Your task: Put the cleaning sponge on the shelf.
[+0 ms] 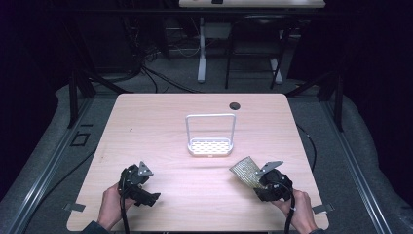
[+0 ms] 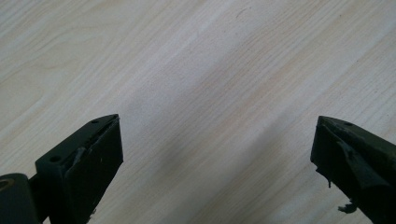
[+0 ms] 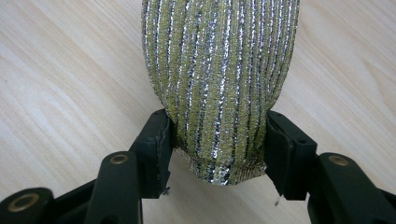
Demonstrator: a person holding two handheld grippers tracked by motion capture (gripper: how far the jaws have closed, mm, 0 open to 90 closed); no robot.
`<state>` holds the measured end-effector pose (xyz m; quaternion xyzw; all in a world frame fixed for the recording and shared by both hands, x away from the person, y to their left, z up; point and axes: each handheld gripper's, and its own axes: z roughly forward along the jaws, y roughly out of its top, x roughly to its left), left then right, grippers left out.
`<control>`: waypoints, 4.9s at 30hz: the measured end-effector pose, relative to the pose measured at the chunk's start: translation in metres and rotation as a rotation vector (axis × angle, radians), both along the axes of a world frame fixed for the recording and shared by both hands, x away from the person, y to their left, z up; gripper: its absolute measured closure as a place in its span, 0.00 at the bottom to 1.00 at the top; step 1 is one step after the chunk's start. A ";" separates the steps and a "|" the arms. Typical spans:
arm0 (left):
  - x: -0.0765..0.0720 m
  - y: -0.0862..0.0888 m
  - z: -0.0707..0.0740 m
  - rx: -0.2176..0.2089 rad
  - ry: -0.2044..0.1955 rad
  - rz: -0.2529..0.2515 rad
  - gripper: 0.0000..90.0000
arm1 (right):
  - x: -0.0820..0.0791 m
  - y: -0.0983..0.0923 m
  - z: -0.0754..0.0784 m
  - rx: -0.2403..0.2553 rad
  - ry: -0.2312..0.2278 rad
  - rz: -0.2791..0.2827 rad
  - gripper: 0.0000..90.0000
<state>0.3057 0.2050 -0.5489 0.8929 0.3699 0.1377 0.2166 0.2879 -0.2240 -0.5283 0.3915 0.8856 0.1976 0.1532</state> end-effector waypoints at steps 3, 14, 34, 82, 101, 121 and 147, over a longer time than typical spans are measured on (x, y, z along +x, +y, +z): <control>-0.001 0.000 0.001 -0.001 -0.002 0.001 0.03 | -0.001 0.002 0.003 0.000 -0.017 0.006 0.52; -0.002 -0.001 0.001 0.004 -0.007 0.006 0.03 | 0.002 0.012 0.011 0.012 -0.048 0.026 0.53; -0.003 0.001 0.001 -0.004 -0.004 0.015 0.03 | 0.032 0.064 0.017 0.002 -0.082 0.106 0.54; -0.004 -0.001 0.003 -0.001 -0.004 0.001 0.03 | 0.104 0.133 0.015 -0.023 -0.169 0.014 0.55; -0.005 0.000 0.002 0.001 -0.007 0.001 0.03 | 0.118 0.143 0.002 -0.053 -0.148 -0.013 0.54; -0.004 -0.002 0.000 0.006 0.004 -0.012 0.03 | 0.132 0.156 -0.011 -0.086 -0.104 -0.051 0.48; -0.004 -0.002 0.002 0.009 0.001 -0.017 0.03 | 0.135 0.162 -0.013 -0.071 -0.088 -0.036 0.26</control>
